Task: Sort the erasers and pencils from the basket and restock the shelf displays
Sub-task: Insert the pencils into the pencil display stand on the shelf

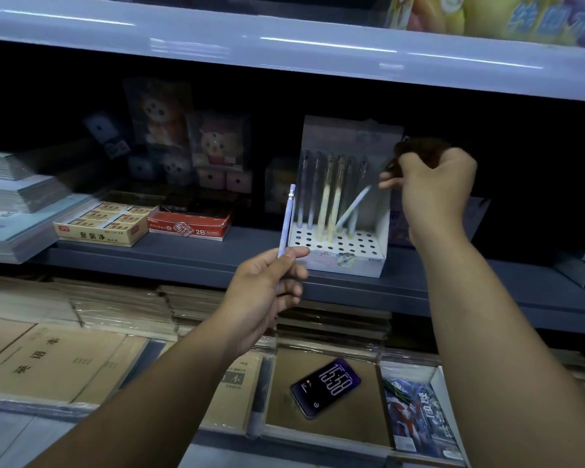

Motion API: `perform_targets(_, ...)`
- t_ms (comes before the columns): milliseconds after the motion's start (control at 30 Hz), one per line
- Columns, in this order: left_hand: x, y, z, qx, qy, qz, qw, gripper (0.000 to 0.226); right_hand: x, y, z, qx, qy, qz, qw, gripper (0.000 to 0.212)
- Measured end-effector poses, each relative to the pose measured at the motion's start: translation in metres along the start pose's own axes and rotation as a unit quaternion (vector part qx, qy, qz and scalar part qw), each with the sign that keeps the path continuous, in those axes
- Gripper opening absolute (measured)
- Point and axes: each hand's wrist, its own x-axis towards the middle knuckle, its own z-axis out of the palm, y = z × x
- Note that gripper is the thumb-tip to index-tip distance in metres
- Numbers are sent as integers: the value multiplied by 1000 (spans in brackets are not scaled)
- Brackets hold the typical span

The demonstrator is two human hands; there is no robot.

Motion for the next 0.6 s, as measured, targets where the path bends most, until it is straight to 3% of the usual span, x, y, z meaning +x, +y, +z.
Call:
perform_targets(267, 0, 4, 5, -20, 18, -11, 1000, 33, 0, 9, 7, -111, -26, -78, 990, 10)
perform_targets(600, 4, 2, 0, -101, 15, -10, 995, 39, -7, 18, 15, -182, -87, -74, 977, 15)
